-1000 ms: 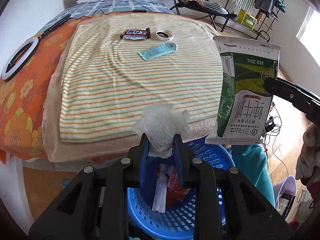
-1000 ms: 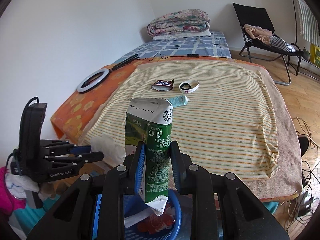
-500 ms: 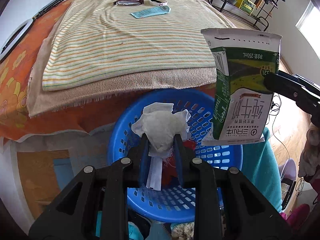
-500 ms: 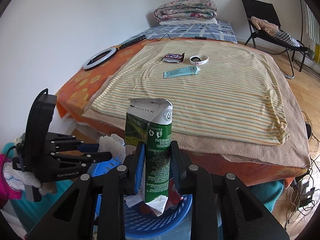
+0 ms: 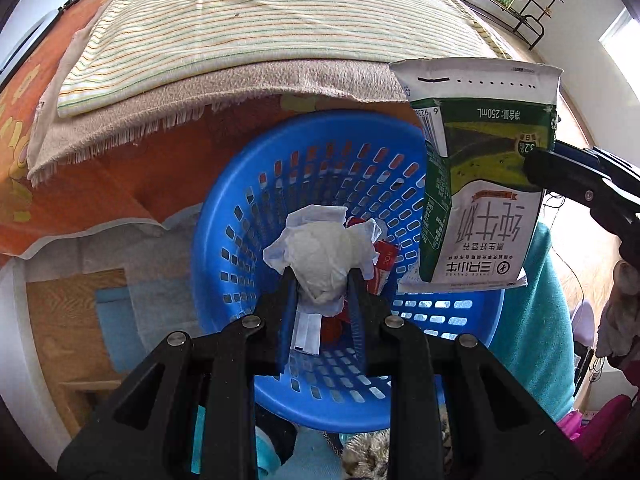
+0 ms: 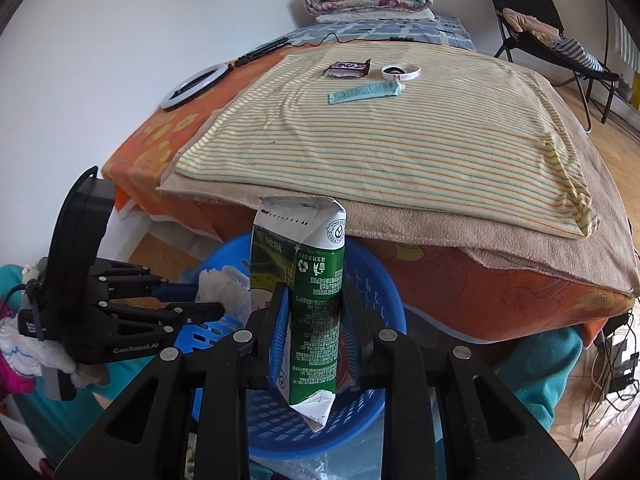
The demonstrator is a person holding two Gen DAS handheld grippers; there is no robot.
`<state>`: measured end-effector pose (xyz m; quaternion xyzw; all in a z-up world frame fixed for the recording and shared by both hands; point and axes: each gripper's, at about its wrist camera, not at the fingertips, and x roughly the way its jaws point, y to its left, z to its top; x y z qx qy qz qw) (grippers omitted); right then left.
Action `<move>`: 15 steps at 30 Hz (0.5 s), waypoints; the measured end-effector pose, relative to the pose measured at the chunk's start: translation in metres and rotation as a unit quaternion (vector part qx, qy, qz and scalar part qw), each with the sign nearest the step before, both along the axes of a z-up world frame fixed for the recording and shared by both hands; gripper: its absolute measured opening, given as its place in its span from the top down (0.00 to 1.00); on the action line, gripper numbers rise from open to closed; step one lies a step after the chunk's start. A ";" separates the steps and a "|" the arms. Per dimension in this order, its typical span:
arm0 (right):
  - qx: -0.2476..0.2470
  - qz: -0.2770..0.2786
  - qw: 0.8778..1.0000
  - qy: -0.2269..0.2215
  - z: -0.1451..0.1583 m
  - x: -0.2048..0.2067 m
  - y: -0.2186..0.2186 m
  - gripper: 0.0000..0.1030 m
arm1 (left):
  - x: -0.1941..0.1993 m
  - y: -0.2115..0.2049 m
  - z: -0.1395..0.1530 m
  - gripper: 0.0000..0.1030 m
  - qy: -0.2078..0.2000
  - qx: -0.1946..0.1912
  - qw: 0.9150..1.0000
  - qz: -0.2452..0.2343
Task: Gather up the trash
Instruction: 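Carry carton and tissue over the blue basket and open both tools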
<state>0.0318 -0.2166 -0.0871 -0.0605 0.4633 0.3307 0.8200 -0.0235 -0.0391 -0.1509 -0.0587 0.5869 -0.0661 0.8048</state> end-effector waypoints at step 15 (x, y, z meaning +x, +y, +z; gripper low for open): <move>-0.013 -0.007 0.999 0.048 -0.037 -0.002 -0.005 0.75 | 0.000 -0.009 -0.020 0.72 0.031 0.014 0.999 -0.012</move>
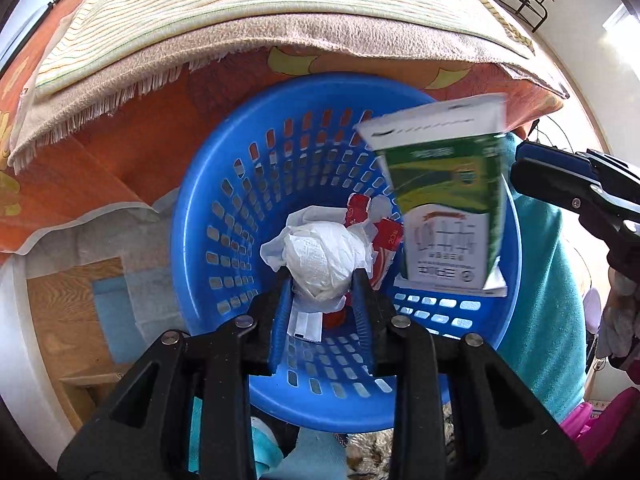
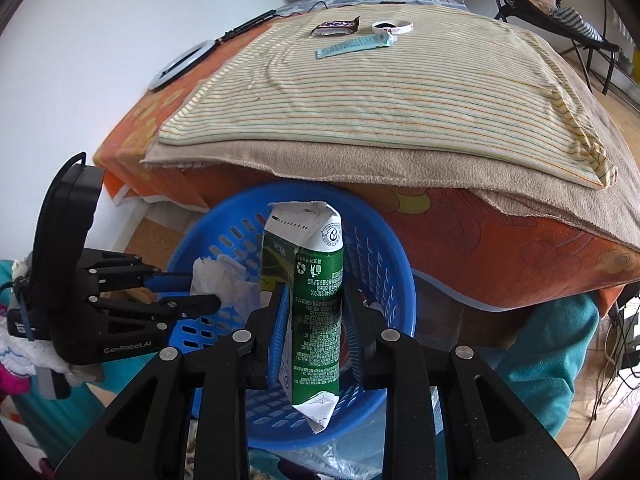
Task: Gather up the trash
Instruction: 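Carry carton and tissue over the blue basket and open both tools, then lift both tools from the basket back over the bed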
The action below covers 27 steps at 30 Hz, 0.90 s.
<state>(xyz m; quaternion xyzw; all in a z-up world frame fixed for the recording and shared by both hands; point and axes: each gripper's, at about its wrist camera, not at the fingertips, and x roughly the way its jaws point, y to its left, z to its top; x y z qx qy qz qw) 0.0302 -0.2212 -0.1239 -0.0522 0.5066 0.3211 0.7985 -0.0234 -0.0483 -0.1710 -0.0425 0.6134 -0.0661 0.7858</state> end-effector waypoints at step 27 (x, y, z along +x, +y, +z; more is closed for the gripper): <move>-0.044 -0.008 0.999 0.018 -0.009 0.005 0.007 0.34 | 0.004 0.004 -0.001 0.39 0.005 0.004 1.000 0.014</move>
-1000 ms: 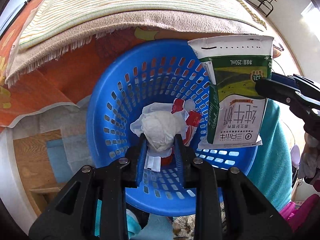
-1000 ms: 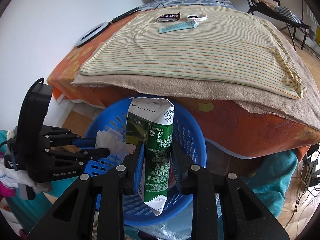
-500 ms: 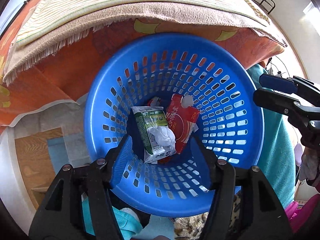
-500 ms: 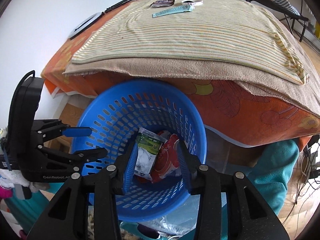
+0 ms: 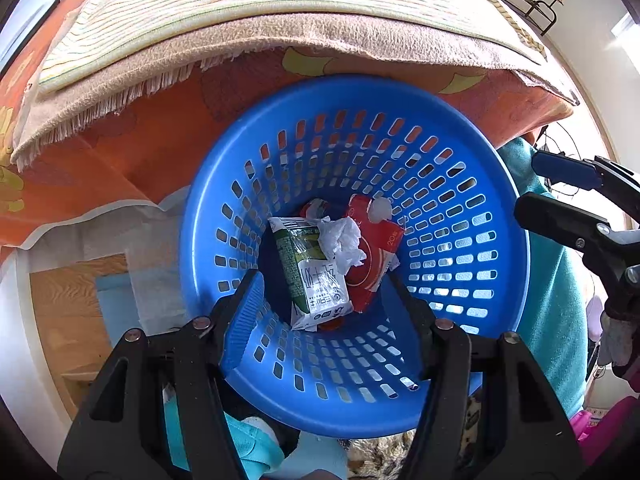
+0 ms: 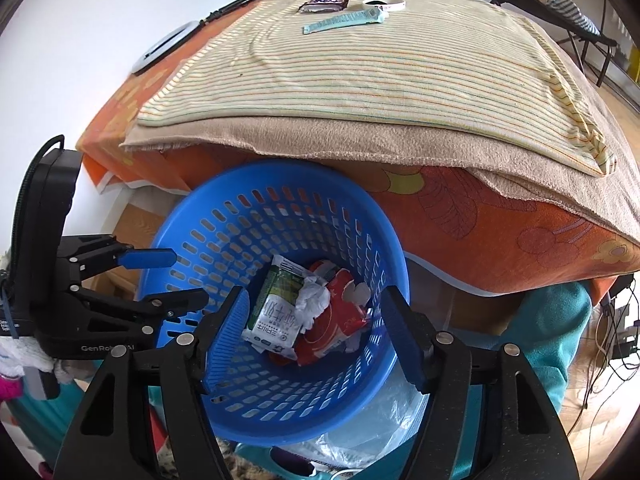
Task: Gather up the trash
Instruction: 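Lift both tools from the basket back over the bed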
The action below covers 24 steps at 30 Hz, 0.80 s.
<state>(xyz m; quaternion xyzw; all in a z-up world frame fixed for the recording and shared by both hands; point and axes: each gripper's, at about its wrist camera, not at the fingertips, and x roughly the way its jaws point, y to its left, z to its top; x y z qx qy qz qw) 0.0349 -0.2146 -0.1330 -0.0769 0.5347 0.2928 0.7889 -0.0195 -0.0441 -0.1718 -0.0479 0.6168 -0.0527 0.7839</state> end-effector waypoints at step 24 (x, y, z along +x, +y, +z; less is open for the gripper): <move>0.040 -0.017 0.999 0.023 0.011 0.011 -0.010 0.31 | 0.006 0.002 0.006 0.39 0.002 -0.007 1.000 0.009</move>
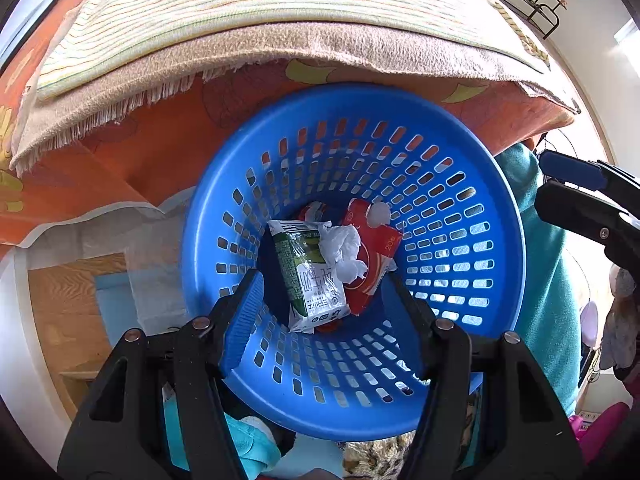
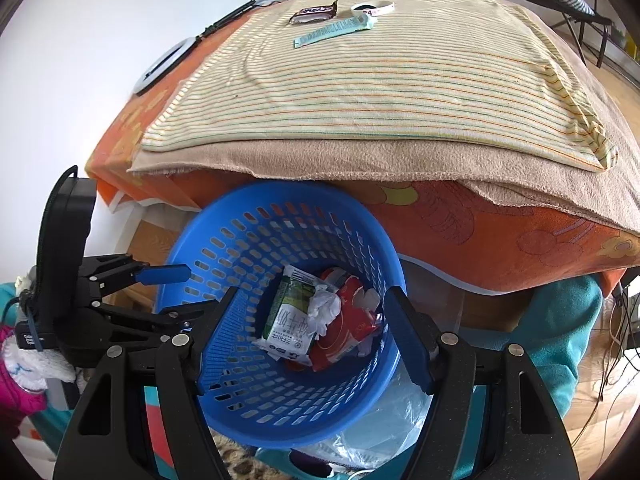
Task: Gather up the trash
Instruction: 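Lift both tools from the basket back over the bed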
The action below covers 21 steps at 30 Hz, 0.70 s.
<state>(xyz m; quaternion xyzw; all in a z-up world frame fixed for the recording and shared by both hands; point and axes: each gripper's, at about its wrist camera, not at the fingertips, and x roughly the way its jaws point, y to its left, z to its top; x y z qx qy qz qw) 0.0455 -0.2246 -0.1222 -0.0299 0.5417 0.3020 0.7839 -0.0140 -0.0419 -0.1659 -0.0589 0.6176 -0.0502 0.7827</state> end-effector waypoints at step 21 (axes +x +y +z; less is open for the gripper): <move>0.015 -0.020 0.995 -0.100 0.048 0.056 -0.004 0.31 | 0.097 0.034 0.088 0.39 -0.097 0.012 0.995 0.005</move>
